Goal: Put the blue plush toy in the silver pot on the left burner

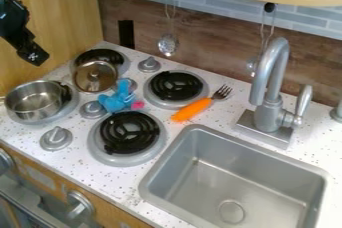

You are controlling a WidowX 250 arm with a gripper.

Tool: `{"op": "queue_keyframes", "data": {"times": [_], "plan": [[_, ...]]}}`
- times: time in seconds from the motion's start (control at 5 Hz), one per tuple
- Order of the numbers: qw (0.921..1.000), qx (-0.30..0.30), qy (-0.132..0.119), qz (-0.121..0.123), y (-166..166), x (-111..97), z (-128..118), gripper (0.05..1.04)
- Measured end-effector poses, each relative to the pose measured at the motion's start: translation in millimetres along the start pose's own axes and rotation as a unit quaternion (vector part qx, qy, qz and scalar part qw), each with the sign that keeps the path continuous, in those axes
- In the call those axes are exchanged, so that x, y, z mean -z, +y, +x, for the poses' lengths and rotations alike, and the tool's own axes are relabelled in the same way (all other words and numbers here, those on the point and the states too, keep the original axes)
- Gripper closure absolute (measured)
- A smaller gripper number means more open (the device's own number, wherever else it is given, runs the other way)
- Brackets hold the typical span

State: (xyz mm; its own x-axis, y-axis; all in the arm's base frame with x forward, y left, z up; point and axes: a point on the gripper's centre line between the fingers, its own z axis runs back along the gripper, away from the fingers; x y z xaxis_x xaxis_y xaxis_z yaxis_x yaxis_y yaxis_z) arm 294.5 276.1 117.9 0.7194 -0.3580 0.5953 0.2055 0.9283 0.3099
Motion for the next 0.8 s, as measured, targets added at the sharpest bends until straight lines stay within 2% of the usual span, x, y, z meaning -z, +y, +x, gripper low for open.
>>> {"op": "queue_keyframes", "data": {"times": [0.2,0.4,0.6,0.8], "plan": [[0.9998,-0.007,0.006,-0.016,-7,10,-7,0.077],[0.9968,-0.072,-0.005,-0.034,-26,18,-7,0.077],[0.9944,-0.104,-0.020,-0.008,-31,12,5,0.077],[0.9921,-0.121,-0.024,0.022,-37,7,16,0.077]]}}
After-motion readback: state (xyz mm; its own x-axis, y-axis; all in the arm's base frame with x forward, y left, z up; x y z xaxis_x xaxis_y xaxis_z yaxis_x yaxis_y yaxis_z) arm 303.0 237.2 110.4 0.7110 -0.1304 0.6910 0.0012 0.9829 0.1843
